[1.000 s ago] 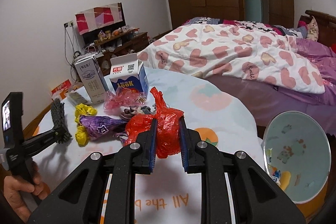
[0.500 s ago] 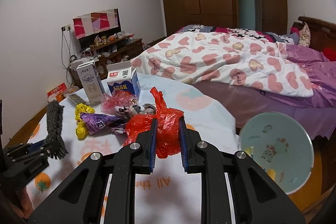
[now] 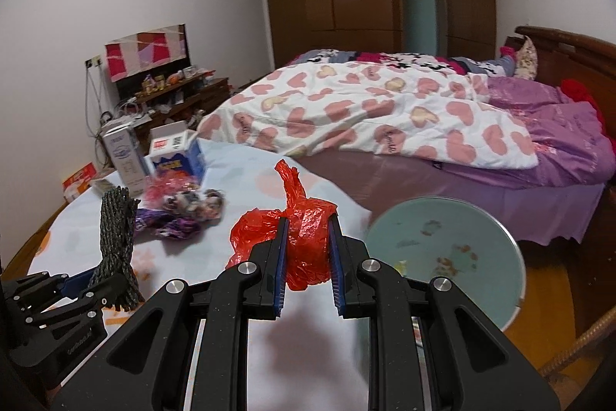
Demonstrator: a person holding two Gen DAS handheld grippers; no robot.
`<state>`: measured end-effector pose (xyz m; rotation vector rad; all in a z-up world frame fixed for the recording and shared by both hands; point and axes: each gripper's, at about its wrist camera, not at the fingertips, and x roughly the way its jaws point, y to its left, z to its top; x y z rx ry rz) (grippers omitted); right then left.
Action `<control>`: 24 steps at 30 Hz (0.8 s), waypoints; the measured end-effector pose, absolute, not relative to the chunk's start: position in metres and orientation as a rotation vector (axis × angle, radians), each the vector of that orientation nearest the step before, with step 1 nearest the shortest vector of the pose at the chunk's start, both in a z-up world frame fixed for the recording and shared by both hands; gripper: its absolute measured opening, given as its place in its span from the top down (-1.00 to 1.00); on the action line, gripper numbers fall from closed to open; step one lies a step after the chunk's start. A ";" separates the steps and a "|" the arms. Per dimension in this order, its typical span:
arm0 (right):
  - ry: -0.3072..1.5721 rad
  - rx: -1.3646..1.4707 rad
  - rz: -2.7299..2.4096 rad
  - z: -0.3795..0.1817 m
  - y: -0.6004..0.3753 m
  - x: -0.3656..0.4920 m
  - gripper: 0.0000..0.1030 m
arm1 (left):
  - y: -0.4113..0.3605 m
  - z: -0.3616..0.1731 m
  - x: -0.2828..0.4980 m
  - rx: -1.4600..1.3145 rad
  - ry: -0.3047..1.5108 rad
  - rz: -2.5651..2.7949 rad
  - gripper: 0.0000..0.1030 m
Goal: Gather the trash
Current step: 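Carry the black rope and red bag over the blue bin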
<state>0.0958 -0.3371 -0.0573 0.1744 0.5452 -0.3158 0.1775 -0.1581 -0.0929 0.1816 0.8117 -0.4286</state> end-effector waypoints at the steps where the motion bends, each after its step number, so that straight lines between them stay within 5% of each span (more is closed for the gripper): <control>1: 0.546 0.176 -0.326 -0.058 -0.343 0.093 0.61 | -0.162 -0.093 0.176 0.187 0.813 -0.438 0.52; 24: 0.576 0.261 -0.545 -0.085 -0.455 0.047 0.61 | -0.309 -0.096 0.149 0.358 0.783 -0.644 0.51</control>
